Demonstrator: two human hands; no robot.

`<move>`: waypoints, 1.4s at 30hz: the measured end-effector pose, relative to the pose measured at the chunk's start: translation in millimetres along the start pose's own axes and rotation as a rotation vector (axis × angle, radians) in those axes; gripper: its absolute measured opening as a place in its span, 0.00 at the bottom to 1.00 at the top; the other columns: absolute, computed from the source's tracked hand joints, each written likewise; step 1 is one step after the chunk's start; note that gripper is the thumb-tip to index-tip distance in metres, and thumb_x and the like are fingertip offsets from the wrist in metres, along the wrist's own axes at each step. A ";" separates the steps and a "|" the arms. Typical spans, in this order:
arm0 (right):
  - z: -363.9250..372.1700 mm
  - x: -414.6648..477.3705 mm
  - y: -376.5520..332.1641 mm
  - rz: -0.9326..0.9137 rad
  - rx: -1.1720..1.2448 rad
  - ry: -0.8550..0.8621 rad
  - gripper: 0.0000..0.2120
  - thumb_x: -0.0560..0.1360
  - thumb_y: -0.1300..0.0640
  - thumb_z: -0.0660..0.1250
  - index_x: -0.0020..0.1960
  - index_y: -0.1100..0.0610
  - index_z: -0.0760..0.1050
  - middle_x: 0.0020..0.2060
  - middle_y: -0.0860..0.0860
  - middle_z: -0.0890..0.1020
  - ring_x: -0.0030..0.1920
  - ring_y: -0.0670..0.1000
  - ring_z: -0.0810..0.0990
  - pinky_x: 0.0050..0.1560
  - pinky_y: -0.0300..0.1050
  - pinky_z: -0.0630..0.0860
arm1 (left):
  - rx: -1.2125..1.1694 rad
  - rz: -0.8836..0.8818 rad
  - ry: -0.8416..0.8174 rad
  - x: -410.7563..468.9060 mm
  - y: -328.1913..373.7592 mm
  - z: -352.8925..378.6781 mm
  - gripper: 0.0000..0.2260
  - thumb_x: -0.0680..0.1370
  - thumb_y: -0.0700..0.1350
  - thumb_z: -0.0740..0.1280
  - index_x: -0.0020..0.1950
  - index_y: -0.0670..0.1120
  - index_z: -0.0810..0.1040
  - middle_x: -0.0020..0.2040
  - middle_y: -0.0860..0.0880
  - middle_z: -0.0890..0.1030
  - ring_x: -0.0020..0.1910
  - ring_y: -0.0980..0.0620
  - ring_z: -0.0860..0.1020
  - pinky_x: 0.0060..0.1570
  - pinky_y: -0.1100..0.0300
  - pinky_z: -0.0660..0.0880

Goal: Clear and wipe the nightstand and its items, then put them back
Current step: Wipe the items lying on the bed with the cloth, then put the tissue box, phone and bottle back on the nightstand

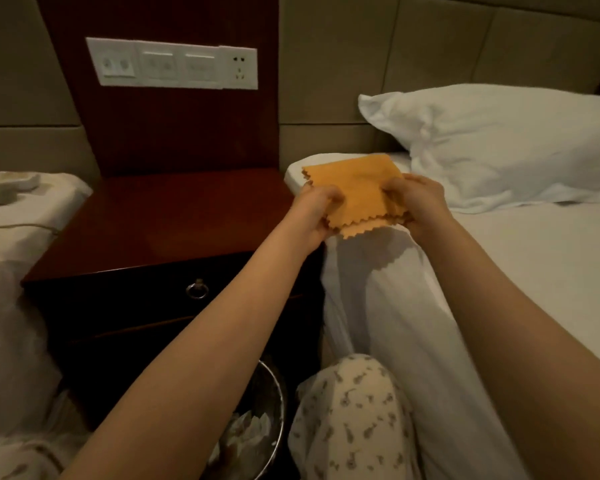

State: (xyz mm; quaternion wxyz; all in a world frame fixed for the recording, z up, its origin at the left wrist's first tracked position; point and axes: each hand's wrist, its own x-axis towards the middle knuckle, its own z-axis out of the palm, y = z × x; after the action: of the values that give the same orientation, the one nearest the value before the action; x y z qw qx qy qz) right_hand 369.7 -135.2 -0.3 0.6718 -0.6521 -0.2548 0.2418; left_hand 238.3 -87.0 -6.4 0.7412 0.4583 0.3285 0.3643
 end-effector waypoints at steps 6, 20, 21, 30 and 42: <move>-52.3 22.8 4.3 -0.084 -0.167 0.191 0.20 0.71 0.64 0.66 0.62 0.57 0.71 0.58 0.57 0.76 0.49 0.53 0.75 0.38 0.40 0.72 | 0.131 -0.084 -0.082 14.8 -15.4 55.1 0.14 0.76 0.32 0.58 0.57 0.46 0.66 0.43 0.45 0.71 0.40 0.48 0.73 0.34 0.56 0.74; -63.0 24.1 12.1 -0.112 -0.763 0.439 0.21 0.71 0.65 0.64 0.62 0.53 0.70 0.64 0.56 0.68 0.65 0.59 0.66 0.63 0.50 0.63 | 0.401 -0.161 -0.039 15.9 -18.0 55.2 0.21 0.76 0.38 0.64 0.68 0.40 0.65 0.57 0.41 0.72 0.43 0.49 0.77 0.44 0.56 0.77; -56.9 21.7 9.9 -0.152 -0.789 0.437 0.21 0.71 0.65 0.64 0.62 0.53 0.70 0.64 0.56 0.68 0.65 0.59 0.66 0.63 0.50 0.63 | 0.410 -0.155 -0.027 14.6 -15.1 50.5 0.21 0.76 0.38 0.64 0.68 0.41 0.64 0.58 0.41 0.72 0.45 0.48 0.77 0.44 0.56 0.77; 17.5 -7.1 -3.3 -0.271 -0.475 0.086 0.14 0.72 0.64 0.64 0.56 0.56 0.75 0.51 0.50 0.75 0.41 0.47 0.75 0.40 0.40 0.72 | 0.400 -0.071 0.108 -8.6 22.0 -5.0 0.14 0.78 0.38 0.61 0.63 0.44 0.65 0.57 0.44 0.75 0.52 0.49 0.78 0.52 0.53 0.74; 145.5 -71.5 -6.5 -0.019 -0.260 -0.483 0.11 0.78 0.62 0.60 0.39 0.53 0.74 0.38 0.50 0.79 0.35 0.47 0.76 0.36 0.39 0.73 | 0.600 0.070 0.437 -69.8 77.2 -132.6 0.15 0.78 0.39 0.61 0.65 0.44 0.71 0.66 0.46 0.72 0.62 0.49 0.73 0.56 0.54 0.72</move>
State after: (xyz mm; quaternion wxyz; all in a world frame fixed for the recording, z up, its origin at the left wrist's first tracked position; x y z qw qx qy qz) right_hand 220.0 -72.9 7.0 0.5045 -0.6538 -0.4426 0.3494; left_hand 74.9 -63.1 26.9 0.4731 0.5777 0.5552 0.3663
